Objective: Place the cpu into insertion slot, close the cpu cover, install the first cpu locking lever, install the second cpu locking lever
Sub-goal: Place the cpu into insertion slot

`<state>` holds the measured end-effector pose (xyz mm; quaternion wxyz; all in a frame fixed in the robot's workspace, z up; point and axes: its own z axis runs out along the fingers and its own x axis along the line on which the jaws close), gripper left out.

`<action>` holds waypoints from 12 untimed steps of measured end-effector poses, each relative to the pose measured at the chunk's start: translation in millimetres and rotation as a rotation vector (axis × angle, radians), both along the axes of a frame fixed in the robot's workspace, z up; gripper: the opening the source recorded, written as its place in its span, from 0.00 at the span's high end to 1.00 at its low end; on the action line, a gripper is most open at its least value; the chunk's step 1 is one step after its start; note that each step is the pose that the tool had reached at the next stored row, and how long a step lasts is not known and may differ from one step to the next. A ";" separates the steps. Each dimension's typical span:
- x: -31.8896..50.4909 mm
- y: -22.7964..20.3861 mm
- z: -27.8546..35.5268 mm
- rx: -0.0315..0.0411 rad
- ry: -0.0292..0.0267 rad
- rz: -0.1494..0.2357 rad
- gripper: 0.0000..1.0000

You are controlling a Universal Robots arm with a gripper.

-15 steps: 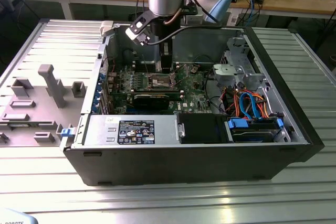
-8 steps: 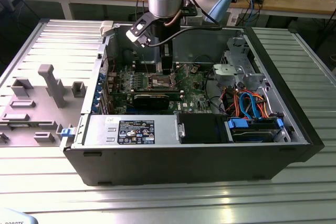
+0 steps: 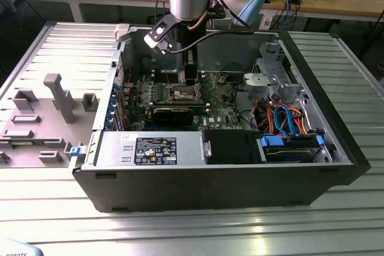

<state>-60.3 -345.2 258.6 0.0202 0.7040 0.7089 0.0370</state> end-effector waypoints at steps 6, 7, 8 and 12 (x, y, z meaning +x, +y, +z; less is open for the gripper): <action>-11.2 0.0 -8.5 -0.0001 -0.0023 0.000 0.46; -12.9 0.0 -11.5 -0.0001 -0.0022 0.000 0.46; -13.9 0.0 -13.3 0.0000 -0.0023 0.000 0.46; -14.4 0.0 -23.6 -0.0001 -0.0121 0.000 0.46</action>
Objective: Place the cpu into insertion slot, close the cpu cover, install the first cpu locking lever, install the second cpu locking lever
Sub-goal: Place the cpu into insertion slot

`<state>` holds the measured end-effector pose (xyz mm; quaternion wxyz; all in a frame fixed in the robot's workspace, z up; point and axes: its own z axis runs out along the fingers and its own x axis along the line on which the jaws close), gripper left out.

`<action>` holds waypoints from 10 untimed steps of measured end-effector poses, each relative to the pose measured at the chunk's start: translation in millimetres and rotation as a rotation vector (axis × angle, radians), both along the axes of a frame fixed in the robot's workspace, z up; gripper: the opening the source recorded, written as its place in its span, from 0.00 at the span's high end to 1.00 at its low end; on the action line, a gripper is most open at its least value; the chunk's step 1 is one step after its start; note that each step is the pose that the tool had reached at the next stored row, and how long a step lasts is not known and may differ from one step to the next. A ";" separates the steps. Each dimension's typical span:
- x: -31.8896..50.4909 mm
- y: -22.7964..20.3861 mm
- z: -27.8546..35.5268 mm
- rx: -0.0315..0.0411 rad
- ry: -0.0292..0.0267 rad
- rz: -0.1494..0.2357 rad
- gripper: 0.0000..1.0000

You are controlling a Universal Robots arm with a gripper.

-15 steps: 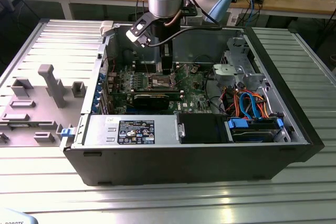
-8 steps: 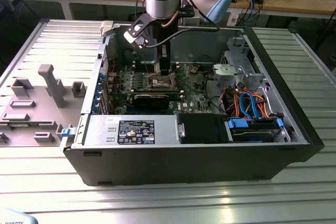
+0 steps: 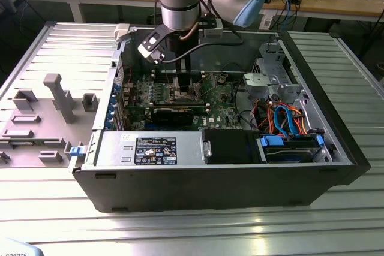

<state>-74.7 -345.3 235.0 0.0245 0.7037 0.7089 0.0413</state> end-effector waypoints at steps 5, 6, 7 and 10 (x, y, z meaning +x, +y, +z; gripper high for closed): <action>0.0 0.3 -8.3 0.0002 -0.0055 -0.009 0.46; 0.0 0.5 -11.8 0.0001 -0.0054 -0.020 0.46; 0.0 0.5 -14.4 0.0002 -0.0055 -0.027 0.46; 0.0 0.7 -21.5 0.0003 -0.0056 -0.032 0.46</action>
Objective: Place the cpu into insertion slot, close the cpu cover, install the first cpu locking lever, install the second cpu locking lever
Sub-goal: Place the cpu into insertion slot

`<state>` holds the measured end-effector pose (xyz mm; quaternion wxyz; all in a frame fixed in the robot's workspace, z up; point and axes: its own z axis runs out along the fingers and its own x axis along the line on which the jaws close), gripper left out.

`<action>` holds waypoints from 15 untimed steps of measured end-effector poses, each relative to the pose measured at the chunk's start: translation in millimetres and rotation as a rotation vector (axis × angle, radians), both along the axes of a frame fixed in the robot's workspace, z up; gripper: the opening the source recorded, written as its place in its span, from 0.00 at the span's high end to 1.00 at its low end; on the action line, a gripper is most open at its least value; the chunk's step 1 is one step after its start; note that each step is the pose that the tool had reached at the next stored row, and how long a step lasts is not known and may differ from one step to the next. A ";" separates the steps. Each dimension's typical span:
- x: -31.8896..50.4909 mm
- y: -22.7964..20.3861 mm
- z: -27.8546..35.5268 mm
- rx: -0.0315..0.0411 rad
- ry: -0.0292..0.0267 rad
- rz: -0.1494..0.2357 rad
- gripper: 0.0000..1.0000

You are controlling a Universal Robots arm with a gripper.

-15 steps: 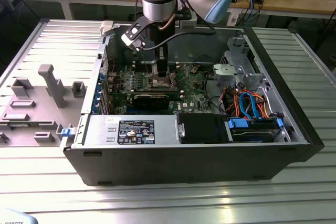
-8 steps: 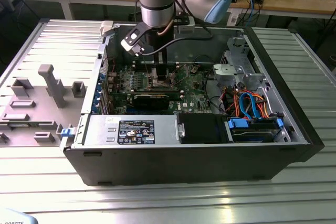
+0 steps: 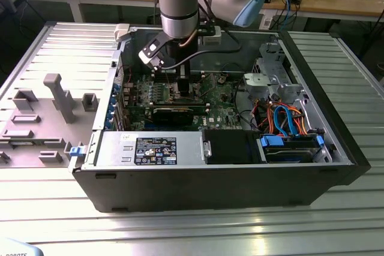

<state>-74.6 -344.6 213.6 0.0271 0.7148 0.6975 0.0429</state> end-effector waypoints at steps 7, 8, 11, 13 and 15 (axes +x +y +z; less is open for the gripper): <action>1.0 3.6 -7.5 -0.0016 0.0001 0.015 0.46; 1.0 4.1 -7.8 -0.0016 0.0001 0.015 0.46; 1.2 4.9 -9.9 -0.0017 0.0001 0.016 0.46; 1.2 4.9 -11.5 -0.0016 0.0001 0.016 0.46; 1.5 4.9 -12.3 -0.0018 0.0003 0.014 0.46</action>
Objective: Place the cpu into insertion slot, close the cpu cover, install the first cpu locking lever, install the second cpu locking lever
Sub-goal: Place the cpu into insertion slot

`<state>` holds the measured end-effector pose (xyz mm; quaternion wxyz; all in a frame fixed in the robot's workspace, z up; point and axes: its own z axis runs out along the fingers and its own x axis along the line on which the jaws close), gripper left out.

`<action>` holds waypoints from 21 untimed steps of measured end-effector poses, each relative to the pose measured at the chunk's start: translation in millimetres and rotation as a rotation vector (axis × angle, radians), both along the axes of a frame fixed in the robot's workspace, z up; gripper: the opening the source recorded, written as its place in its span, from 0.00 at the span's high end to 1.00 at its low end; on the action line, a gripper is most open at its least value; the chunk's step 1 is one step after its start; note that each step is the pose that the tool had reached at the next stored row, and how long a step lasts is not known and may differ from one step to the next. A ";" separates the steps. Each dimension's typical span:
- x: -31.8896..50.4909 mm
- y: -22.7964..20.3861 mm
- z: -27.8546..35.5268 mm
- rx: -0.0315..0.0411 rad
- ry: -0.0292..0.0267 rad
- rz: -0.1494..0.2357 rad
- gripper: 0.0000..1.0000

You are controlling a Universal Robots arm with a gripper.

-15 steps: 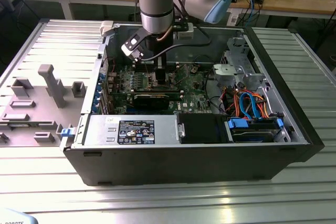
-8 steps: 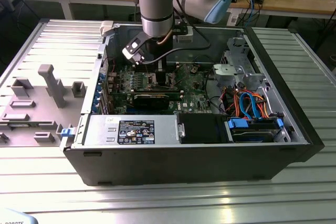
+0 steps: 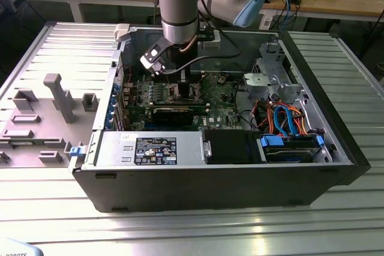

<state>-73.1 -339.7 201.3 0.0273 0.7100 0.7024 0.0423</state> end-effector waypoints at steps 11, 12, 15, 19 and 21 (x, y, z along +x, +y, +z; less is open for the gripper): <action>0.5 0.0 -4.6 -0.0004 -0.0001 -0.013 0.46; 0.5 0.0 -4.8 0.0001 -0.0003 -0.013 0.46; 0.5 0.1 -4.9 0.0002 -0.0005 -0.013 0.38; 0.5 0.0 -4.8 -0.0004 -0.0001 -0.013 0.38; 0.5 0.0 -4.7 -0.0003 -0.0001 -0.013 0.38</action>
